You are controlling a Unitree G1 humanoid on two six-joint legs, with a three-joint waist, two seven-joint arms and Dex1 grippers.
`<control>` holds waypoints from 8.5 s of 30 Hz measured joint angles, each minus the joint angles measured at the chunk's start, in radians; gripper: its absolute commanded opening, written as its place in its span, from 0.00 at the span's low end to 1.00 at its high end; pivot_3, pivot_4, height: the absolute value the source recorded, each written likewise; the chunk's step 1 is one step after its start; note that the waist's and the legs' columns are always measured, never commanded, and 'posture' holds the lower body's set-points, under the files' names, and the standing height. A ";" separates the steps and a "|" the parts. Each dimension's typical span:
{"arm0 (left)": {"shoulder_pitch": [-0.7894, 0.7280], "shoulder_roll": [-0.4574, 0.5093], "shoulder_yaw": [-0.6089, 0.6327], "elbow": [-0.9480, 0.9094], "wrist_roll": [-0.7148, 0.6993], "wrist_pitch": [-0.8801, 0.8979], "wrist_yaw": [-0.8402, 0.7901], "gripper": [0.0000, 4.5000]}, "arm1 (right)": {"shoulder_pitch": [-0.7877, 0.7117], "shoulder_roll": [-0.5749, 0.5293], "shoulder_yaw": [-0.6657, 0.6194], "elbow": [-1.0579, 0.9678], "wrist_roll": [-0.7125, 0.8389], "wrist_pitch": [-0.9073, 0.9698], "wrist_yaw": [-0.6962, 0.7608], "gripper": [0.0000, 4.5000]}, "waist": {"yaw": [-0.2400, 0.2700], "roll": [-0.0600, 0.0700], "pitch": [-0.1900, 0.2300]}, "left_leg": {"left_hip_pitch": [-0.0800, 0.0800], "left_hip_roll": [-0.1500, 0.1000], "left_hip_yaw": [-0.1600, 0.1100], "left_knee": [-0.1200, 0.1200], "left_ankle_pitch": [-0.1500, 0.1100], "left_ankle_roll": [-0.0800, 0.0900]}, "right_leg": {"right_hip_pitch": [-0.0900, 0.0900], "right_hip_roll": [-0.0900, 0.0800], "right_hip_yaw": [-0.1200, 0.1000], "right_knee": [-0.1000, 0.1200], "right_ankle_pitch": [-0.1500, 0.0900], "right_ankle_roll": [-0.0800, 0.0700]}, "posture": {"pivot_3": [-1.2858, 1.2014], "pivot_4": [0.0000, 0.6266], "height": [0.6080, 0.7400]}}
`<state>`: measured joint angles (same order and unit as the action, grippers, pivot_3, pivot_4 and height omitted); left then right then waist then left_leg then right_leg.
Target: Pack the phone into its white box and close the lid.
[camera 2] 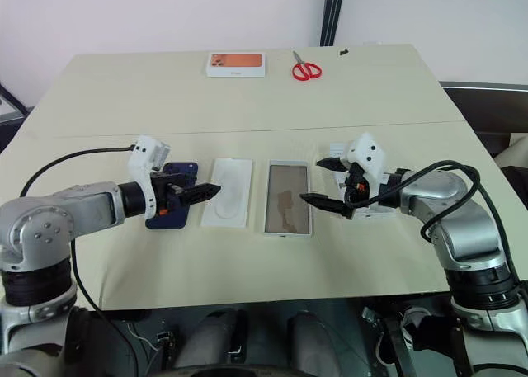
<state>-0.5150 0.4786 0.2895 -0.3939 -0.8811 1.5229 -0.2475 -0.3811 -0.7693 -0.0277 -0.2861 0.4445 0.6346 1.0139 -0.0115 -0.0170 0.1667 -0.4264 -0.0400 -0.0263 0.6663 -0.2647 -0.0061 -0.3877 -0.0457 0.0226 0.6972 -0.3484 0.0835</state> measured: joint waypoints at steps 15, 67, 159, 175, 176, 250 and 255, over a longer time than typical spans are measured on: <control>-0.156 -0.160 0.007 0.256 0.028 0.083 0.229 0.99 | -0.013 0.017 0.054 -0.002 0.012 -0.010 0.014 0.99 | 0.004 -0.001 0.000 | 0.000 0.000 0.000 0.001 0.004 -0.007 | 0.000 0.000 0.000 0.000 0.000 0.000 | 0.52 0.24 1.00; -0.262 -0.604 0.096 0.344 0.023 0.083 0.540 0.54 | 0.007 0.008 0.011 0.020 -0.029 -0.068 -0.100 1.00 | 0.004 -0.002 0.001 | -0.001 -0.001 0.000 0.001 0.004 -0.007 | 0.000 0.000 0.000 0.001 0.000 0.000 | 0.52 0.24 1.00; 0.394 0.278 -0.218 0.008 0.322 -0.878 -0.598 0.98 | 0.022 -0.047 0.296 -0.175 -0.266 -0.018 0.080 0.60 | 0.001 0.000 0.000 | 0.000 0.000 -0.001 -0.002 0.000 0.000 | 0.001 -0.001 0.000 -0.003 0.000 0.000 | 0.52 0.24 1.00; 0.432 0.406 -0.316 -0.086 0.401 -0.961 -0.765 0.98 | 0.081 -0.066 0.345 -0.186 -0.344 -0.062 0.012 0.00 | 0.000 0.000 0.000 | 0.000 0.000 -0.001 -0.002 0.000 0.000 | 0.001 -0.001 0.000 -0.003 0.000 0.000 | 0.52 0.24 1.00; 0.432 0.405 -0.316 -0.086 0.402 -0.962 -0.765 0.98 | 0.081 -0.064 0.348 -0.186 -0.346 -0.069 0.011 0.00 | 0.000 0.000 0.000 | 0.000 0.000 -0.001 -0.002 0.000 0.000 | 0.001 -0.001 0.000 -0.003 0.000 0.000 | 0.52 0.24 1.00; -0.003 -0.041 0.247 0.354 0.032 0.059 0.032 1.00 | -0.458 0.725 0.664 0.720 -0.735 -0.362 -0.322 0.01 | 0.000 -0.001 -0.004 | 0.006 -0.003 -0.004 -0.001 0.006 -0.010 | 0.000 -0.001 -0.002 0.003 0.000 0.000 | 0.52 0.24 1.00; -0.012 -0.053 0.251 0.361 0.014 0.065 0.063 1.00 | -0.452 0.729 0.663 0.720 -0.736 -0.369 -0.322 0.01 | -0.004 -0.001 -0.004 | 0.006 -0.002 -0.004 -0.001 0.006 -0.010 | -0.001 -0.001 -0.002 0.003 0.000 0.000 | 0.52 0.24 1.00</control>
<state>-0.5265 0.4260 0.5402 -0.0329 -0.8675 1.5884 -0.1848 -0.8332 -0.0407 0.6355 0.4338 -0.2917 0.2657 0.6915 -0.0154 -0.0184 0.1629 -0.4199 -0.0424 -0.0301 0.6652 -0.2591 -0.0163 -0.3884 -0.0467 0.0206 0.7006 -0.3484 0.0834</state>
